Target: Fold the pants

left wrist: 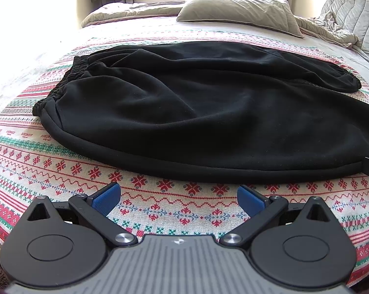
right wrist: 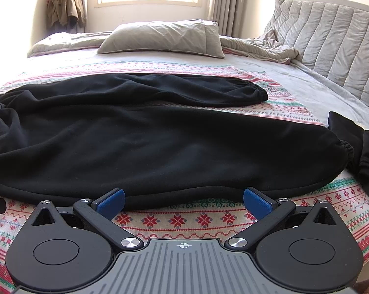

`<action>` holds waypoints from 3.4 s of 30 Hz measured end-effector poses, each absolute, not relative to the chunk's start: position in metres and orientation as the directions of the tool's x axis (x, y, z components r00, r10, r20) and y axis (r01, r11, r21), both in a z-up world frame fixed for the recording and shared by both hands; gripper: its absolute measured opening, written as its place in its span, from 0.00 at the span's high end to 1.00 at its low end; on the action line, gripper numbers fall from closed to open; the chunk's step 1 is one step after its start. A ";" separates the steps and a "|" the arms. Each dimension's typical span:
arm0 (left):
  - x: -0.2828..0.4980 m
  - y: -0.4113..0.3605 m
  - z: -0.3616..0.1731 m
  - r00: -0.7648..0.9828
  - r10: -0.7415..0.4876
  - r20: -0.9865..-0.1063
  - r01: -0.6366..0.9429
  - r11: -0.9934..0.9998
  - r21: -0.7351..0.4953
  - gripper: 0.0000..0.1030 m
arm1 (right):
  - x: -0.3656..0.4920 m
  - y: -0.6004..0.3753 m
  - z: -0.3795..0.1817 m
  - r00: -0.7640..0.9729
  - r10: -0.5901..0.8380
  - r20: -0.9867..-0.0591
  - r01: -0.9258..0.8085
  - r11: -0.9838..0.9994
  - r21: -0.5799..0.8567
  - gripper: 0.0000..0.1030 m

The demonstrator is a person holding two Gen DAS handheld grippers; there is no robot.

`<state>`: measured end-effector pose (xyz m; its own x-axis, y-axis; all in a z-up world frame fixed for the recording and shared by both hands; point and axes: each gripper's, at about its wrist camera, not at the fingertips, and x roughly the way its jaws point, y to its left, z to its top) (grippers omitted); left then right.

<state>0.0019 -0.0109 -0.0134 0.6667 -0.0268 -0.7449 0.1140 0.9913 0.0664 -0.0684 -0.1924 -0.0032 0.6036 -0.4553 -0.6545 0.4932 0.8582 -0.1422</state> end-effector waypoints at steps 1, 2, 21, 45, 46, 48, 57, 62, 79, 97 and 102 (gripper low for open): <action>0.002 -0.011 -0.014 0.666 -0.027 -0.745 0.113 0.991 0.066 0.00 | -0.068 -0.192 -0.003 0.603 -0.455 -0.655 0.493 0.858 -0.142 0.00; 0.002 -0.011 -0.013 0.667 -0.027 -0.745 0.113 0.991 0.065 0.00 | -0.069 -0.192 -0.003 0.603 -0.456 -0.655 0.493 0.858 -0.143 0.00; 0.003 -0.010 -0.014 0.665 -0.023 -0.746 0.107 0.992 0.065 0.00 | -0.068 -0.191 -0.005 0.605 -0.458 -0.651 0.488 0.860 -0.152 0.00; 0.031 0.054 0.006 0.745 -0.042 -0.666 0.061 0.998 0.006 0.00 | -0.075 -0.226 0.002 0.613 -0.453 -0.647 0.490 0.861 -0.139 0.00; 0.037 0.063 0.008 0.734 -0.044 -0.677 0.058 0.998 -0.001 0.00 | -0.076 -0.235 0.004 0.607 -0.437 -0.663 0.492 0.863 -0.119 0.00; 0.048 0.081 0.011 0.718 -0.068 -0.693 0.060 0.998 -0.036 0.00 | -0.079 -0.255 0.011 0.587 -0.421 -0.691 0.507 0.857 -0.092 0.00; 0.092 0.157 0.006 0.684 -0.108 -0.721 -0.031 0.984 -0.177 0.02 | -0.116 -0.357 0.031 0.528 -0.450 -0.720 0.677 0.735 0.037 0.00; 0.103 0.189 -0.008 0.687 -0.172 -0.706 -0.109 0.936 -0.334 0.13 | -0.137 -0.402 0.008 0.515 -0.395 -0.761 0.757 0.626 0.187 0.02; 0.101 0.218 0.010 0.755 -0.104 -0.648 -0.184 0.915 -0.360 0.88 | -0.139 -0.429 -0.008 0.628 -0.387 -0.676 0.751 0.532 0.393 0.90; 0.089 0.240 -0.008 0.633 -0.035 -0.773 -0.135 0.979 -0.154 0.74 | -0.193 -0.402 -0.006 0.464 -0.271 -0.844 0.768 0.598 0.230 0.69; 0.072 0.223 0.017 0.709 -0.023 -0.705 -0.081 0.990 -0.114 0.47 | -0.217 -0.407 0.017 0.432 -0.364 -0.825 0.784 0.604 0.144 0.33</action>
